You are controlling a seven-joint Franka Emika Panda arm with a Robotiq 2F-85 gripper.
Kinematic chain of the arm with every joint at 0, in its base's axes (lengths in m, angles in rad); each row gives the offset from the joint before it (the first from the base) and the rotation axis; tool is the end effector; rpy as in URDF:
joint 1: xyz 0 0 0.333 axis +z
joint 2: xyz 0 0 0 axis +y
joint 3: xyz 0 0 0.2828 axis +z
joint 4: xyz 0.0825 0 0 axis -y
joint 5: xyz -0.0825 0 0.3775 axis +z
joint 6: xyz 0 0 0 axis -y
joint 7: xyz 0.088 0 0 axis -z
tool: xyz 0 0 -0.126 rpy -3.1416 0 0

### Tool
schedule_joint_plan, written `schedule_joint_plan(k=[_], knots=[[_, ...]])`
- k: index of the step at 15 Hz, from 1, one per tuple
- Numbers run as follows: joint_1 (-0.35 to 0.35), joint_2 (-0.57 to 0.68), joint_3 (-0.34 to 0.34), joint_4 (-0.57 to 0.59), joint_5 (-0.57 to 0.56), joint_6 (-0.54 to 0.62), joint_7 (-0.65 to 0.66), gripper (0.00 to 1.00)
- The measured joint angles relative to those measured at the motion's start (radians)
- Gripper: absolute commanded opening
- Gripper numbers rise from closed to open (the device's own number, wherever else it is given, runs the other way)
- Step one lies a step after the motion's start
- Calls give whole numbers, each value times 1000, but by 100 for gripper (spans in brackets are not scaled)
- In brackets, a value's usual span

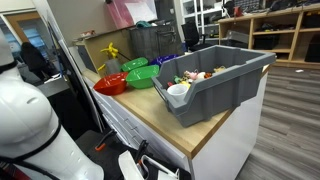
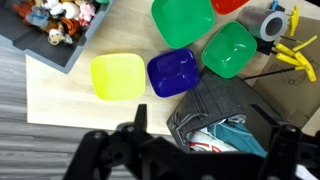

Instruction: Pour the plush toys out of the yellow bowl and into the grey container.

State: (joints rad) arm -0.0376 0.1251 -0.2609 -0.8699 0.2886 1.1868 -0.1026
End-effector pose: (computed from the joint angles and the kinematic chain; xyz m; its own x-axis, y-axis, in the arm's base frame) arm 0.4891 -0.0899 0.7768 0.9716 -0.0756 0.2243 -0.0337 -0.9821 -0.1851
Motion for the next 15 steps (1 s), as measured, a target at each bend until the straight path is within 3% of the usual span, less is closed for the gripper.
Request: schedule_joint_plan(k=[7,15], knots=[[13,-148,15,-345,-2,273,-64,100],[18,-305,81,-787,-24,653,32,100]])
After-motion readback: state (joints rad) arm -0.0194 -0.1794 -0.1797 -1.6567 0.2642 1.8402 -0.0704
